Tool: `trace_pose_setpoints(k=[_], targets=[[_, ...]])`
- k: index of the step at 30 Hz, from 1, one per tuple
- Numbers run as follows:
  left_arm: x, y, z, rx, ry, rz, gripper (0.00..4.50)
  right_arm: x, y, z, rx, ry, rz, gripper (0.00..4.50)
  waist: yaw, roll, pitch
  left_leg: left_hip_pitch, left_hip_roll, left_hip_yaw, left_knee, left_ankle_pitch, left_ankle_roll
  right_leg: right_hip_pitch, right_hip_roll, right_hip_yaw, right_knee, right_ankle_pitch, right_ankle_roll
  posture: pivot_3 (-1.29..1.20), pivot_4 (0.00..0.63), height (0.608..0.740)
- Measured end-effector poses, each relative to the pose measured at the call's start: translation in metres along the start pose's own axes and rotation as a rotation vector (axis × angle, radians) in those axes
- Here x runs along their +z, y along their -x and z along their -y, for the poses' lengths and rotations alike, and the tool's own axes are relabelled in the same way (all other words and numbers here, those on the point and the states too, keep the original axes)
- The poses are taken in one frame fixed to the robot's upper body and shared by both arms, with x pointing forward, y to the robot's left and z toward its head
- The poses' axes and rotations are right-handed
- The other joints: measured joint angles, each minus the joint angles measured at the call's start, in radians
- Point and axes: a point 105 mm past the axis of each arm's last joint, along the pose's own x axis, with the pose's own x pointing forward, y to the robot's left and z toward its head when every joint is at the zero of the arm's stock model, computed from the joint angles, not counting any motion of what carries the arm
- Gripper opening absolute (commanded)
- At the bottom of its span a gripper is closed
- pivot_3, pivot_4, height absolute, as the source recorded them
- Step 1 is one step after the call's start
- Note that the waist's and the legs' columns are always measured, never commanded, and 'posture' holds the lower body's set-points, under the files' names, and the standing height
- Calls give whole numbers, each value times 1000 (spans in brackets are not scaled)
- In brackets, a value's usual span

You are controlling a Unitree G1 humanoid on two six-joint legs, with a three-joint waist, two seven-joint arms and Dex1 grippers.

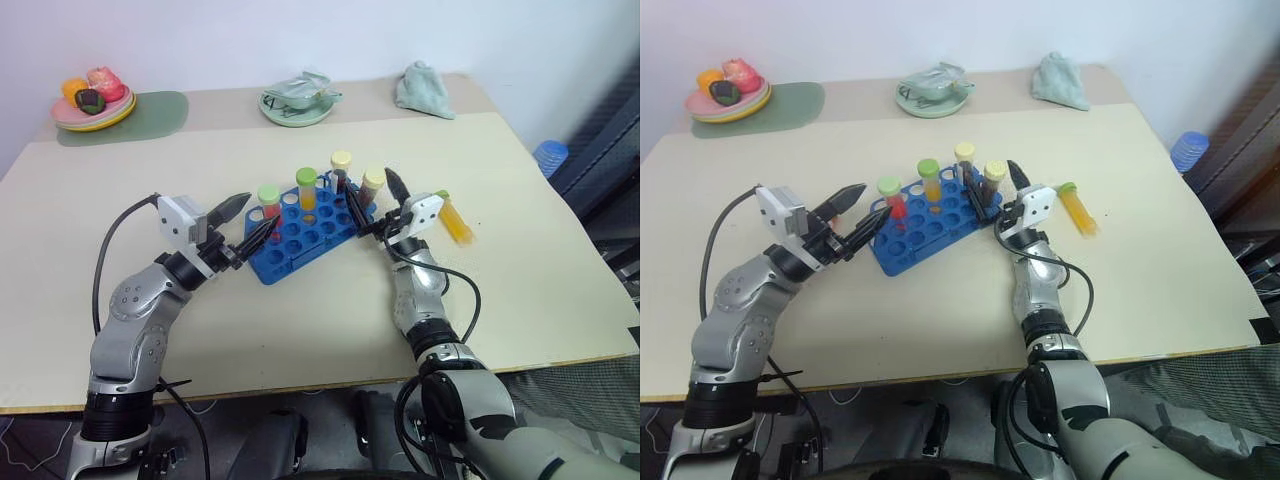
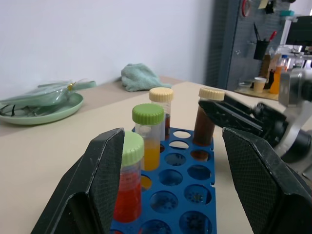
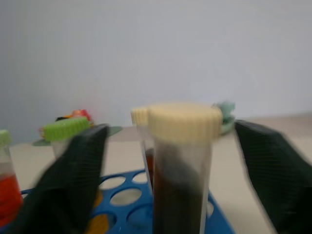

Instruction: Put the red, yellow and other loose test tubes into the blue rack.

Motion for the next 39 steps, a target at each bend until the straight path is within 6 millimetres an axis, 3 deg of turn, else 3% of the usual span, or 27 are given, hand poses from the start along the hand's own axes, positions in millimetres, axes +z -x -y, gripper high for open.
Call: trace_pose_setpoints(k=[5, 9, 12, 17, 20, 22, 27, 39], targets=[[0, -2, 3, -18, 3, 2, 3266, 35, -1, 14, 33, 178, -11, 4483, 9, 1, 0, -2, 0, -1, 0, 0, 0, -1, -1, 0, 0, 0, 0, 0, 150, 740], [-5, -5, 7, -48, 20, -4, 3266, 86, -1, 49, 44, 280, -129, 4483, 15, 1, 1, -2, 0, -1, 0, 0, 0, 0, -1, 0, -2, 0, 0, 0, 150, 740], [-5, -11, 10, -71, 31, 4, 3266, 103, 0, 71, 55, 266, -268, 4483, 11, 1, 0, -1, 0, -1, 0, 0, 0, 1, -1, 0, -3, 0, 0, 0, 150, 740], [-1, -17, 13, -107, 23, 17, 3266, 77, 28, 135, -14, 208, -716, 4483, 11, 1, 1, -1, 1, 0, 0, -1, 1, 2, -1, 0, -5, 0, -1, 0, 150, 740], [-3, -21, 14, -123, 29, 13, 3266, 51, 42, 155, -74, 109, -925, 4483, 3, 1, 1, -2, 1, 2, -1, -1, 2, 1, -2, 0, -6, 0, -1, 0, 150, 740], [-3, -22, 14, -128, 30, 12, 3266, 38, 47, 161, -92, 41, -1025, 4483, 3, 1, 1, -2, 1, 2, -1, -1, 2, 1, -2, 1, -6, 0, -1, 0, 150, 740], [-4, -21, 14, -131, 33, 9, 3266, 29, 43, 169, -116, -8, -1104, 4483, 9, 1, 1, -3, 1, 2, -1, -1, 2, 1, -2, 0, -7, 1, 0, 0, 150, 740], [-3, -17, 15, -126, 26, -9, 3266, 5, 63, 168, -52, 39, -1297, 4483, 7, 1, 1, -3, 1, 2, 0, -2, 3, 0, -2, -1, -7, 1, 0, 0, 150, 740]])
